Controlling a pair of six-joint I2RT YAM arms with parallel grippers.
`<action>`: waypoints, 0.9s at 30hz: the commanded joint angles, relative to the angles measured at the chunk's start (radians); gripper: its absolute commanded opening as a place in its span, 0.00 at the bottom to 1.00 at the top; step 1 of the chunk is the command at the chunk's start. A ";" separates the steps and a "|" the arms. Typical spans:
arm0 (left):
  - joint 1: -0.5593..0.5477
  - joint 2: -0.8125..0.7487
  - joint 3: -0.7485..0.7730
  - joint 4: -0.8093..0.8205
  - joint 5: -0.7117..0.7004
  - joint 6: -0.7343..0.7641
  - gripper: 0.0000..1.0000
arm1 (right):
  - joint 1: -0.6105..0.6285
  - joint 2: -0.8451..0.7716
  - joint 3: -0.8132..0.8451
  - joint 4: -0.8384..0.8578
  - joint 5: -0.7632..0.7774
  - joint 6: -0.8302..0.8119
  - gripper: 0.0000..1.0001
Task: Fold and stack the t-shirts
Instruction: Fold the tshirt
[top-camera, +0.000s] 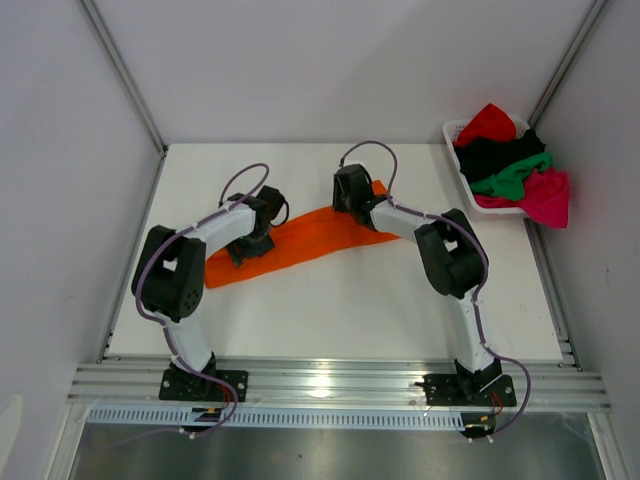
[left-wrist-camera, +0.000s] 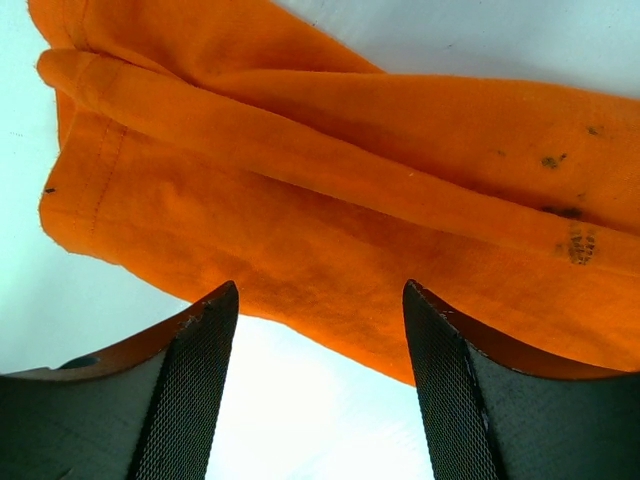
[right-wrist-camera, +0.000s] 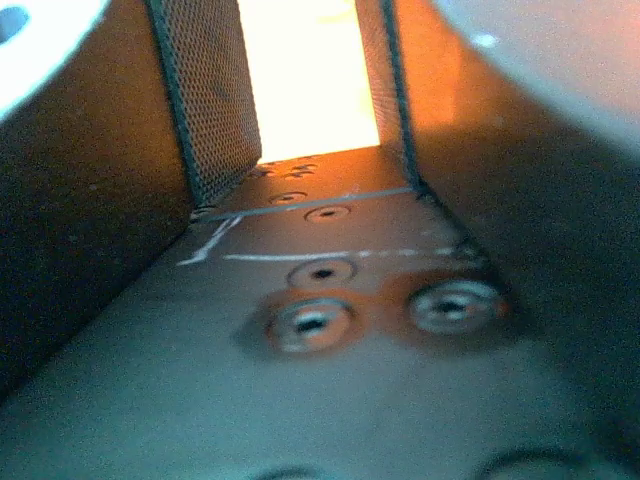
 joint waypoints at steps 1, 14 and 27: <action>-0.010 -0.014 -0.004 0.014 -0.021 0.009 0.70 | 0.003 -0.012 -0.022 0.039 0.023 -0.005 0.37; -0.015 -0.107 0.001 -0.009 -0.096 0.046 0.70 | -0.006 -0.207 -0.167 0.027 0.098 0.006 0.39; -0.015 -0.526 0.024 0.119 0.013 0.288 0.73 | 0.026 -0.266 -0.301 0.147 -0.242 0.216 0.38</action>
